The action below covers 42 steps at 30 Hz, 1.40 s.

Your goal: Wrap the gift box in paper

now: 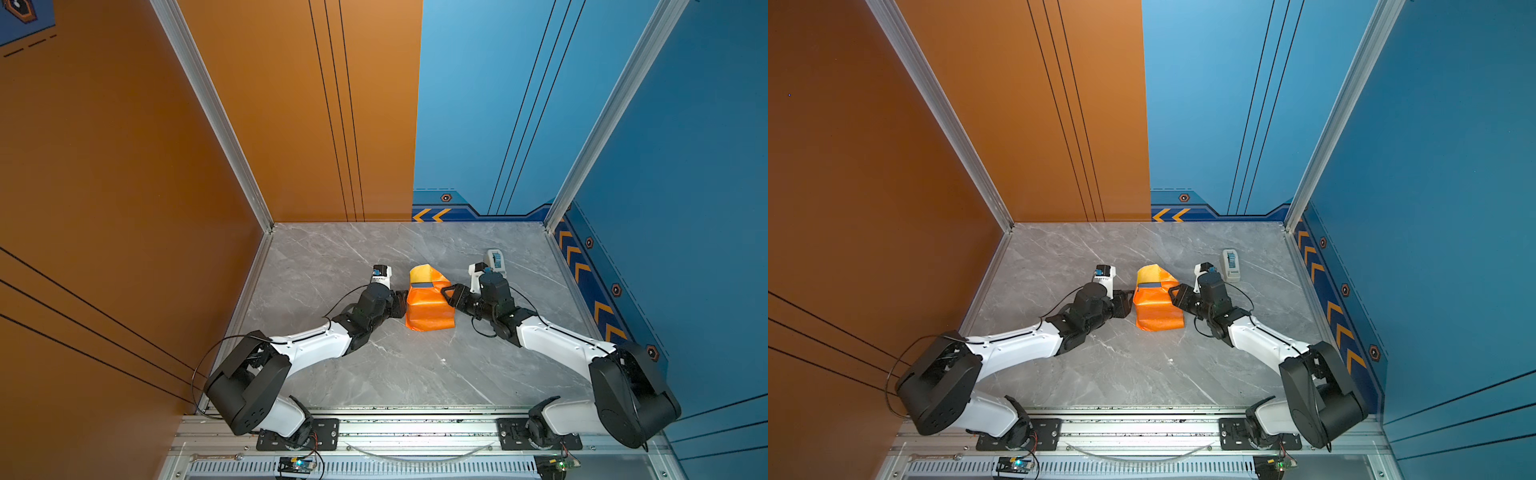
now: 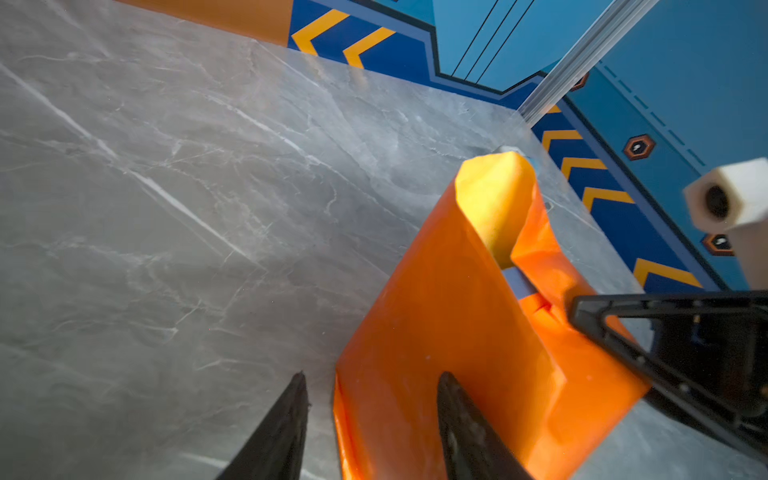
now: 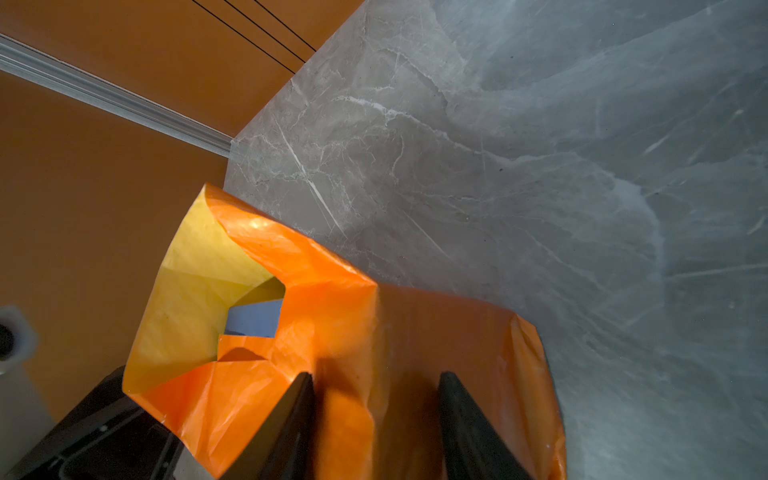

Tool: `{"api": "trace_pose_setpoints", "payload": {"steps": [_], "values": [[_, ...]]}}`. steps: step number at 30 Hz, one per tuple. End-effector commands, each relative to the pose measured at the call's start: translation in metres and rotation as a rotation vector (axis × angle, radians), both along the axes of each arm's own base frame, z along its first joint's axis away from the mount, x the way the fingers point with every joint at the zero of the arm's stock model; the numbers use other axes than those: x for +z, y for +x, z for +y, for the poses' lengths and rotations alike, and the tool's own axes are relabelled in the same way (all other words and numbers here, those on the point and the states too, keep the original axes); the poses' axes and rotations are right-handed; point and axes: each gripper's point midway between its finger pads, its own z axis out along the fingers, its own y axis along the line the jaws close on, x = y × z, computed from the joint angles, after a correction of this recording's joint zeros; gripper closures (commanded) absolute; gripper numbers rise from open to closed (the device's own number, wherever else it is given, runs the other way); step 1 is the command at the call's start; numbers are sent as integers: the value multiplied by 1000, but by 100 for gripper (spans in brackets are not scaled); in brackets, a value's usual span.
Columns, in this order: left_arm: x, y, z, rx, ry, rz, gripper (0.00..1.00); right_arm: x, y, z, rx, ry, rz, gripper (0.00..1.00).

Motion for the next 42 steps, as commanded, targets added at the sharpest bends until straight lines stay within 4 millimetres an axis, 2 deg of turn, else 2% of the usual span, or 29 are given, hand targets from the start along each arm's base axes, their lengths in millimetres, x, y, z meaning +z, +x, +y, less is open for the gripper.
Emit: {"api": "trace_pose_setpoints", "payload": {"steps": [1, 7, 14, 22, 26, 28, 34, 36, 37, 39, 40, 42], "values": [[20, 4, -20, -56, -77, -44, 48, -66, -47, -13, 51, -151, 240, 50], [7, 10, -25, -94, -76, -12, 49, -63, -48, -11, 64, -147, 227, 50], [-8, 23, -25, -226, -112, 57, 58, -60, -49, -2, 139, -138, 214, 50], [-14, 24, -45, -460, -107, 124, 62, -62, -49, 1, 184, -126, 225, 50], [-17, 20, -55, -562, -106, 148, 68, -64, -49, 1, 204, -115, 232, 50], [-9, 21, -61, -604, -105, 132, 71, -64, -49, 2, 217, -110, 234, 50], [-11, 14, -69, -689, -113, 151, 79, -66, -49, 5, 241, -95, 240, 50], [-10, 13, -70, -706, -118, 150, 76, -65, -48, 5, 241, -89, 238, 50], [-10, 14, -70, -709, -117, 150, 71, -65, -48, 4, 242, -88, 238, 50], [-10, 16, -69, -714, -120, 152, 70, -65, -47, 3, 243, -87, 236, 50], [-10, 18, -69, -713, -122, 152, 71, -65, -47, 3, 244, -86, 238, 50], [-9, 23, -67, -710, -123, 150, 81, -64, -46, 1, 243, -87, 237, 50]]}}
